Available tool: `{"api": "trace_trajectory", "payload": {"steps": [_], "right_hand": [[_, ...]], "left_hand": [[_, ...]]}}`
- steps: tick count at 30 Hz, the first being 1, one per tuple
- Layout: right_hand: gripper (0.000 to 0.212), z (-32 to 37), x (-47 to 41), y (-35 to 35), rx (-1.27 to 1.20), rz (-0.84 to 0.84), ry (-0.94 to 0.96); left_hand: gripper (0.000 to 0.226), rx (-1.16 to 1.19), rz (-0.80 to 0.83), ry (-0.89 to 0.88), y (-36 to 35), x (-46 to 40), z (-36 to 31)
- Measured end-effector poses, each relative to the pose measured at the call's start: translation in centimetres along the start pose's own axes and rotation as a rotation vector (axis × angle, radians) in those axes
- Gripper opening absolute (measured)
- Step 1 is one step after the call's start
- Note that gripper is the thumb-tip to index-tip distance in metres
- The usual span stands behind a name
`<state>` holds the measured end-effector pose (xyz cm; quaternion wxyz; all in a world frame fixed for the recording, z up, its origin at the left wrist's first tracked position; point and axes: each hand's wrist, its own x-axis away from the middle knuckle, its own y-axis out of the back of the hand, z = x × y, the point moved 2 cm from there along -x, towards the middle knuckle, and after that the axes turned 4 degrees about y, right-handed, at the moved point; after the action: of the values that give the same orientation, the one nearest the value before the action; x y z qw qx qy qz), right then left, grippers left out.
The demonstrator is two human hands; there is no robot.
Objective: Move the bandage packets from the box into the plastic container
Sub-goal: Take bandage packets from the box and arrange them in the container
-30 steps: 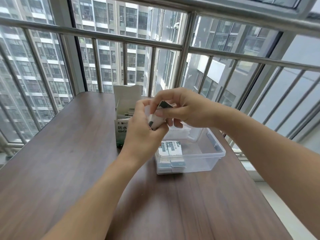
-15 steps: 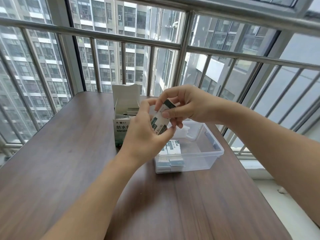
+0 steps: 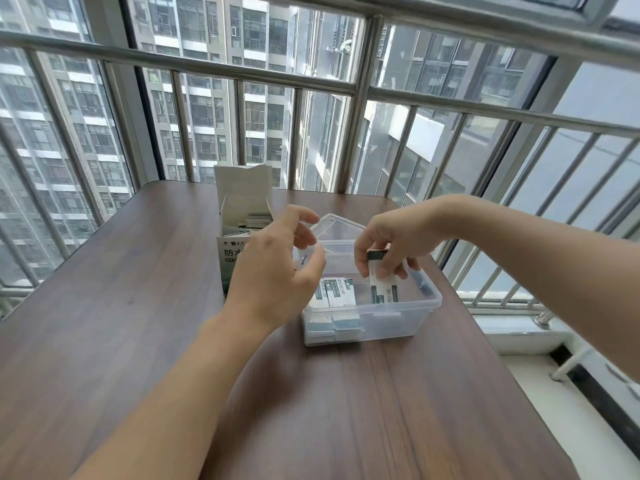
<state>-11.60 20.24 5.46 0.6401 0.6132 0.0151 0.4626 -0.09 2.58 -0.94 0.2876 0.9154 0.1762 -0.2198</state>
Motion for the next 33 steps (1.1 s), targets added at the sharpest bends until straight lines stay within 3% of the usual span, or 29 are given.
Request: {"api": "trace_trajectory", "payload": {"steps": [4,10,17,25,33], "right_hand": [[0.019,0.7,-0.7,-0.8,0.083,0.005,-0.047],[0.041,0.9,-1.5,-2.4,-0.047,0.021,-0.132],[0.019,1.0,-1.7,-3.4,-0.084,0.015,-0.207],[0.036,1.4,-1.2,-3.3,-0.024,0.025,-0.274],[0.047,1.4,-1.3,-4.0,-0.134,-0.01,-0.293]], "left_hand": [[0.041,-0.084,0.098,-0.014,-0.6,0.1,0.4],[0.044,-0.088,0.136,-0.042,-0.7,-0.1,0.9],[0.047,-0.104,0.152,-0.036,-0.7,-0.1,0.9],[0.049,-0.124,0.172,-0.044,-0.8,-0.1,0.8],[0.049,-0.12,0.165,-0.054,-0.9,0.0,0.9]]}}
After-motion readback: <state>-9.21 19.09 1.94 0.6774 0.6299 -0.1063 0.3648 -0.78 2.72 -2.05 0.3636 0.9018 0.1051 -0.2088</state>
